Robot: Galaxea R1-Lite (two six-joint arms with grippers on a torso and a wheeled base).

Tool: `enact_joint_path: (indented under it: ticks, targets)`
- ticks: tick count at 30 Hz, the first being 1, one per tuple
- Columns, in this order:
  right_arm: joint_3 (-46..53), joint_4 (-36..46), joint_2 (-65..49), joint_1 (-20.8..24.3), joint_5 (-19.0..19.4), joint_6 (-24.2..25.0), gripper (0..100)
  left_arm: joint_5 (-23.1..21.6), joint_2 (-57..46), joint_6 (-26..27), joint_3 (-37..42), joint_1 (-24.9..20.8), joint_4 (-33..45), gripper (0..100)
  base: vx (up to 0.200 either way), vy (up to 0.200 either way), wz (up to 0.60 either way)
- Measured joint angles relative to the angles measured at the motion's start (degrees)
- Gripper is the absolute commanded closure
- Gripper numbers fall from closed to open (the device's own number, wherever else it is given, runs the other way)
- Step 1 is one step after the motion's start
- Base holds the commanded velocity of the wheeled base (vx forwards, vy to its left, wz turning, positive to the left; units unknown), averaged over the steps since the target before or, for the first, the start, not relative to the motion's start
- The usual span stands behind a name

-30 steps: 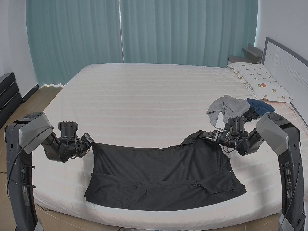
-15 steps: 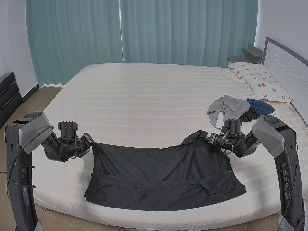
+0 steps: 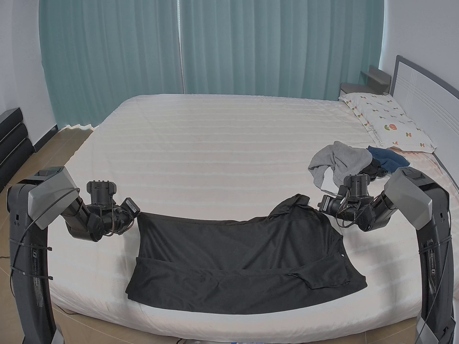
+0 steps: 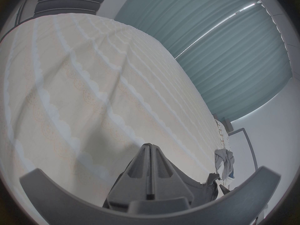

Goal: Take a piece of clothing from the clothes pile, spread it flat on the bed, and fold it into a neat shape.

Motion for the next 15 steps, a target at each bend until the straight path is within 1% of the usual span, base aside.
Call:
enact_joint_path:
  ticks: [2, 3, 15]
  targets:
    - [0.3, 0.0, -0.2, 0.1, 0.0, -0.1, 100, 0.0, 0.0, 0.0, 0.0, 0.0, 0.0, 100, 0.000, 0.000, 0.00]
    - [0.5, 0.0, -0.3, 0.3, 0.0, -0.2, 0, 0.0, 0.0, 0.0, 0.0, 0.0, 0.0, 100, 0.000, 0.000, 0.00]
    - [-0.1, -0.1, 0.0, 1.3, -0.3, -0.3, 0, 0.0, 0.0, -0.1, 0.0, 0.0, 0.0, 100, 0.000, 0.000, 0.00]
